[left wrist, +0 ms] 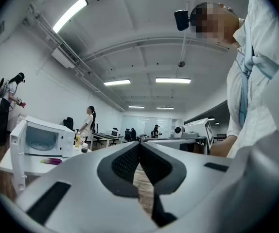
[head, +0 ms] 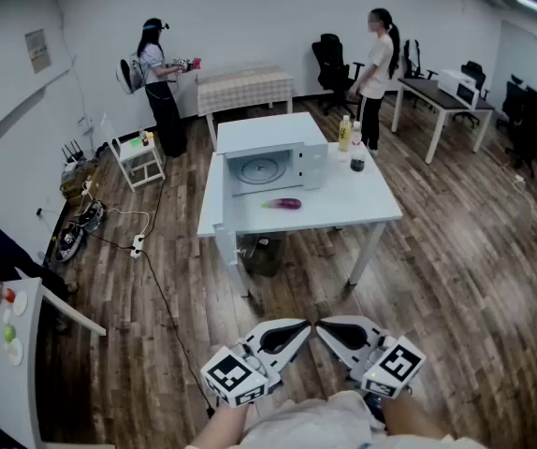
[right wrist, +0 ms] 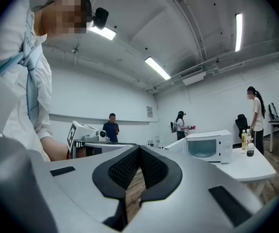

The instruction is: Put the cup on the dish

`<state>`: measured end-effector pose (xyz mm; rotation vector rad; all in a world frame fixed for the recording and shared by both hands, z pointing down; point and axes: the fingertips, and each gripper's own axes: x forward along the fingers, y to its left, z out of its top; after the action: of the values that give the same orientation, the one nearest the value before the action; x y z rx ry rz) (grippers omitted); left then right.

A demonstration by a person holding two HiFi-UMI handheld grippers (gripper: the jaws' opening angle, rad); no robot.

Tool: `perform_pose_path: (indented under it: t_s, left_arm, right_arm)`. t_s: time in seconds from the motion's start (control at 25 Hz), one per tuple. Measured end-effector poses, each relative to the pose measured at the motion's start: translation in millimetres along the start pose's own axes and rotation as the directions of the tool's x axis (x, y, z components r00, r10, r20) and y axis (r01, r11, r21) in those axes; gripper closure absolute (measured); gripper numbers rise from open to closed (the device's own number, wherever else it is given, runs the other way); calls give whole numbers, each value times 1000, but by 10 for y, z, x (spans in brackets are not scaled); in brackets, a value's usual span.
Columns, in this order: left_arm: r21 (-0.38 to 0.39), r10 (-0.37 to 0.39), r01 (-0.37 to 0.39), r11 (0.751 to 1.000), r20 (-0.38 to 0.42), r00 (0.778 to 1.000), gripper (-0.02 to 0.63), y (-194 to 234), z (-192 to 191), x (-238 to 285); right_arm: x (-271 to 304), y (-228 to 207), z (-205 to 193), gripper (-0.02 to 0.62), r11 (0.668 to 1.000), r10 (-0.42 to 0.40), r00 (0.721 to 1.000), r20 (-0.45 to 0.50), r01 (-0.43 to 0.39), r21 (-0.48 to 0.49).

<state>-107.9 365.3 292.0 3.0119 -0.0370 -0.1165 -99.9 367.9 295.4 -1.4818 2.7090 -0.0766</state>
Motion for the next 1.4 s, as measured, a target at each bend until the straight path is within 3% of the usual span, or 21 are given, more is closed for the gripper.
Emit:
perform_pose_path:
  t_s: [1.4]
  left_arm:
    - [-34,17,-16,999,12,1000,604,236,-65,-199]
  right_arm:
    - [207,-44,-67,560,999,-35,999,1,34,19]
